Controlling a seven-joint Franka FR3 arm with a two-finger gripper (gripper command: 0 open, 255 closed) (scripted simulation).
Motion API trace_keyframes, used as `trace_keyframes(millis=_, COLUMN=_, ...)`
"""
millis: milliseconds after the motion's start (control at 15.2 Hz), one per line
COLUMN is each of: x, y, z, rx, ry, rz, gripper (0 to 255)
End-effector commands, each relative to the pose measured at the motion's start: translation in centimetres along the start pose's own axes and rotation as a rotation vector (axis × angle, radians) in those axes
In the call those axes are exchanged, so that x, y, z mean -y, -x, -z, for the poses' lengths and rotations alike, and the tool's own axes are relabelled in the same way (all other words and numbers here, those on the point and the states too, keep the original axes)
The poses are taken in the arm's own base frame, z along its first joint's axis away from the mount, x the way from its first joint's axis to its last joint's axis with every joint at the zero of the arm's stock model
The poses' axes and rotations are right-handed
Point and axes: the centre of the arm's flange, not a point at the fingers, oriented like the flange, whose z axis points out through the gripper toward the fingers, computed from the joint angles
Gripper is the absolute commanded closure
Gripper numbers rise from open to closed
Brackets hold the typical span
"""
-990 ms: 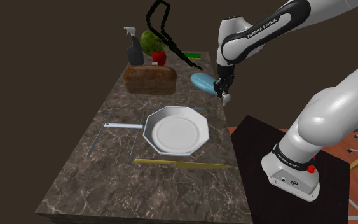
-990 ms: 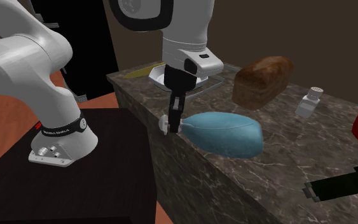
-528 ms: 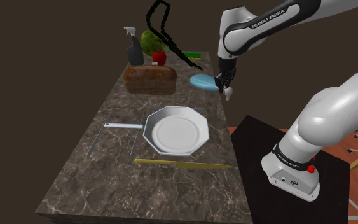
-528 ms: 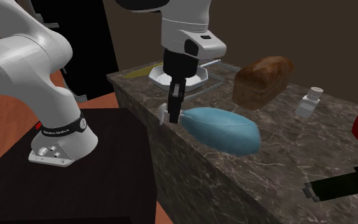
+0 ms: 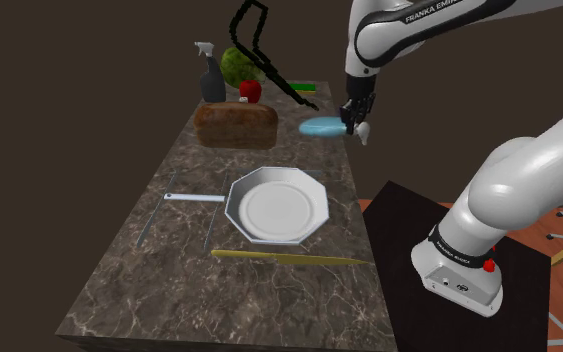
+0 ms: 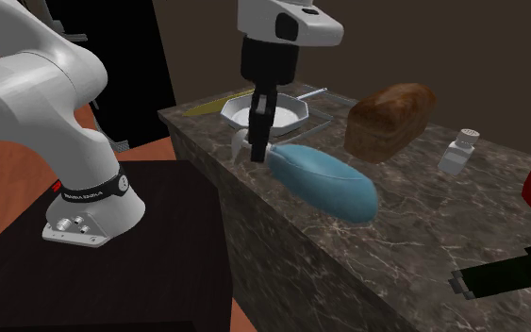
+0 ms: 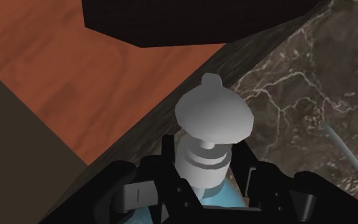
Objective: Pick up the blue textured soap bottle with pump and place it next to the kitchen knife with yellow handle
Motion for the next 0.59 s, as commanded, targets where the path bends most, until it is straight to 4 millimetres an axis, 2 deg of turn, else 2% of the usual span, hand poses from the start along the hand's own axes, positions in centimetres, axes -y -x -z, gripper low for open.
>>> trace_keyframes(millis=0, x=-0.2, y=0.2, z=1.0, rx=0.000, ry=0.000, rz=0.000, gripper=255)
trace_keyframes(millis=528, x=-0.3, y=0.6, z=5.2, rx=0.000, ry=0.000, rz=0.000, gripper=255)
